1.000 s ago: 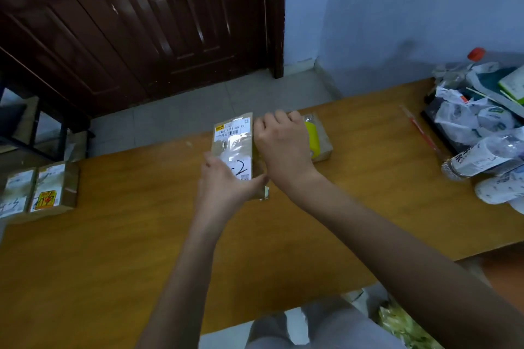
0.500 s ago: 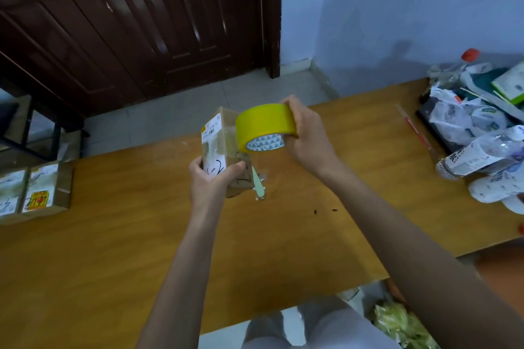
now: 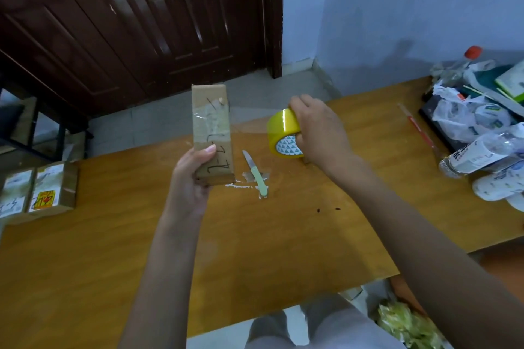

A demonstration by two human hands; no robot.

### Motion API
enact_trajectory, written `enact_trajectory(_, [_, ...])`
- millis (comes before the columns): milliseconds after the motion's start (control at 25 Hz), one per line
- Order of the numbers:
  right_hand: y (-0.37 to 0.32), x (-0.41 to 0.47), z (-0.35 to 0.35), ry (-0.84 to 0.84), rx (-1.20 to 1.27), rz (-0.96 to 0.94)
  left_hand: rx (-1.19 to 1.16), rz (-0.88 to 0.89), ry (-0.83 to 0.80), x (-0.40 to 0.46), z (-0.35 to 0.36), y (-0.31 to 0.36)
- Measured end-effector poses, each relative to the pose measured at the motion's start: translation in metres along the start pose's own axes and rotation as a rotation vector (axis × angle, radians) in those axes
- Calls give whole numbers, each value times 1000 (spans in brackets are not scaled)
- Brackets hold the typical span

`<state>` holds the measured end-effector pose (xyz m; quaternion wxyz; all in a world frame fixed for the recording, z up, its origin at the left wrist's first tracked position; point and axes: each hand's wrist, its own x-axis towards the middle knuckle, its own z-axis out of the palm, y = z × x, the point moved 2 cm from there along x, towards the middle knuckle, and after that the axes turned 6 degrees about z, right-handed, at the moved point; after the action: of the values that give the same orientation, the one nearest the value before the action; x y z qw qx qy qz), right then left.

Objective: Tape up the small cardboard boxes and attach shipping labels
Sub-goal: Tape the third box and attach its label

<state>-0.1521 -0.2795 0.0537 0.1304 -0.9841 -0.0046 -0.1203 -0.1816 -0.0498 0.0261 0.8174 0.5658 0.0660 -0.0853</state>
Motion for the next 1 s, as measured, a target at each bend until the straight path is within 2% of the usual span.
enact_trajectory(240, [-19, -1, -6, 17, 23, -43, -374, -10, -195, -10, 11, 1])
enact_trajectory(440, [-34, -6, -5, 5, -55, -71, -578, -39, -242, -20, 21, -9])
enact_trajectory(880, [-40, -16, -5, 30, -120, -109, -612, -20, -286, -31, 26, -13])
enact_trajectory(1000, [-42, -21, -6, 52, -133, -129, -623, -46, -368, -31, 29, -13])
